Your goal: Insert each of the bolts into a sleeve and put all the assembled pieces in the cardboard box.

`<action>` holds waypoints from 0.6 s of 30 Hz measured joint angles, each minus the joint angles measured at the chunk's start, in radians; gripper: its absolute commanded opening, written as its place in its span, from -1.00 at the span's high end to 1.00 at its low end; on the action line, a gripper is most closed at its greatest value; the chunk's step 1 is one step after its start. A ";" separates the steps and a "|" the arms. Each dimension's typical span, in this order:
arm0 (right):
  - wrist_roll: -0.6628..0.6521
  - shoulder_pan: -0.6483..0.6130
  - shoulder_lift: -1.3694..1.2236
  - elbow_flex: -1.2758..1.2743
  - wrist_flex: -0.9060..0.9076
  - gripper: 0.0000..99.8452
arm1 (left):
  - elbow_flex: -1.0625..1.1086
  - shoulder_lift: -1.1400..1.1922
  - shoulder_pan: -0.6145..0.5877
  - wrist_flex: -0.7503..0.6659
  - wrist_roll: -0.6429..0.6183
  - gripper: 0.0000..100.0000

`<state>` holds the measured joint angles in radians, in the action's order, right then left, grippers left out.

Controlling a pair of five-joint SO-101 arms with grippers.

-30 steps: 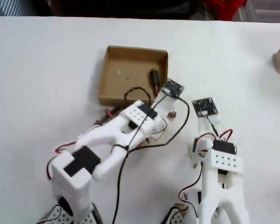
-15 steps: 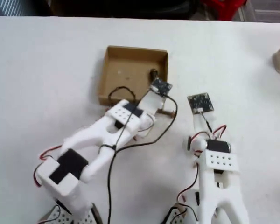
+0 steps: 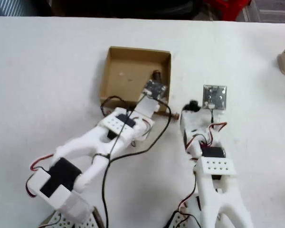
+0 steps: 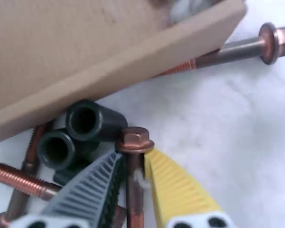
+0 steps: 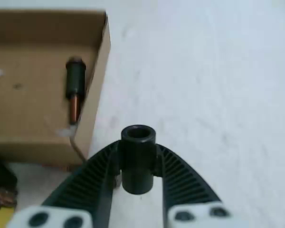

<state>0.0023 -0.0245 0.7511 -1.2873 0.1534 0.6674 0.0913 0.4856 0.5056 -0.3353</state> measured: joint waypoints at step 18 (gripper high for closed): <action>0.003 -0.106 0.000 -0.175 -0.588 0.97 | 0.000 0.000 0.000 0.000 0.000 0.96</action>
<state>0.0054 -0.1304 0.7511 -1.4622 -0.4342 0.6674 0.0913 0.4856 0.5056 -0.3353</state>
